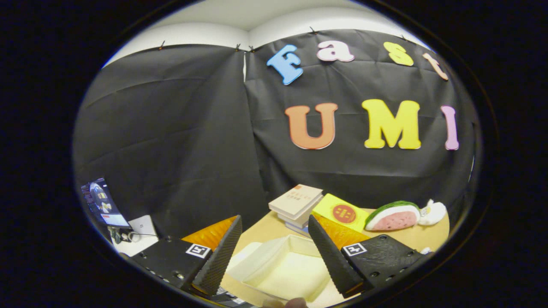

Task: Open the storage box then place both shoes into the box .Put the left shoe in first, then the right shoe, with the right side of both shoes facing outward in a uniform manner.

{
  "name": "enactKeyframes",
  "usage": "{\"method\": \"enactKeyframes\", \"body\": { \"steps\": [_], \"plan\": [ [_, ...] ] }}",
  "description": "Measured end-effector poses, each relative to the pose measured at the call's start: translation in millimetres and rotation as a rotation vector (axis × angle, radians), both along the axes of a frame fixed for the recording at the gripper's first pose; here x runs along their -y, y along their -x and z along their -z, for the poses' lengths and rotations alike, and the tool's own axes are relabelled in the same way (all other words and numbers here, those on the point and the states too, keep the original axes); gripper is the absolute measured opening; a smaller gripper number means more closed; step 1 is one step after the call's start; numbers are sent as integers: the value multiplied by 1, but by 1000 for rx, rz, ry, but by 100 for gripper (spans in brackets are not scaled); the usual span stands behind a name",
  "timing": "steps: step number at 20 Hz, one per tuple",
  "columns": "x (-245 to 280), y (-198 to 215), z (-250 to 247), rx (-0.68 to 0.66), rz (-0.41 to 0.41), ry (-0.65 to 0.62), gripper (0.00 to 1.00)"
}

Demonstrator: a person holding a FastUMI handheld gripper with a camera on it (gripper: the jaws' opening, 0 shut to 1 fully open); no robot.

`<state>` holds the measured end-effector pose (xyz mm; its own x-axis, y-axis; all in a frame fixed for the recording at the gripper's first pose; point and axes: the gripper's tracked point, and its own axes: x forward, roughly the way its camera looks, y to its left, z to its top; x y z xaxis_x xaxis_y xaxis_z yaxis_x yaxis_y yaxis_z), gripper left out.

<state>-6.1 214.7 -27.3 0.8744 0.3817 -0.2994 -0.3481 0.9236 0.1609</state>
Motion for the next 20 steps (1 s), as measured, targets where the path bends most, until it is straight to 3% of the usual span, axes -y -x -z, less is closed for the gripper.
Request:
{"method": "enactKeyframes", "body": {
  "steps": [9, 12, 16, 20],
  "plan": [
    [228, 51, 33, -18, 360, 74, 96],
    [289, 80, 68, -69, 430, 154, 96],
    [338, 101, 137, -212, 507, 132, 96],
    [359, 101, 217, -375, 494, 117, 96]
  ]
}}
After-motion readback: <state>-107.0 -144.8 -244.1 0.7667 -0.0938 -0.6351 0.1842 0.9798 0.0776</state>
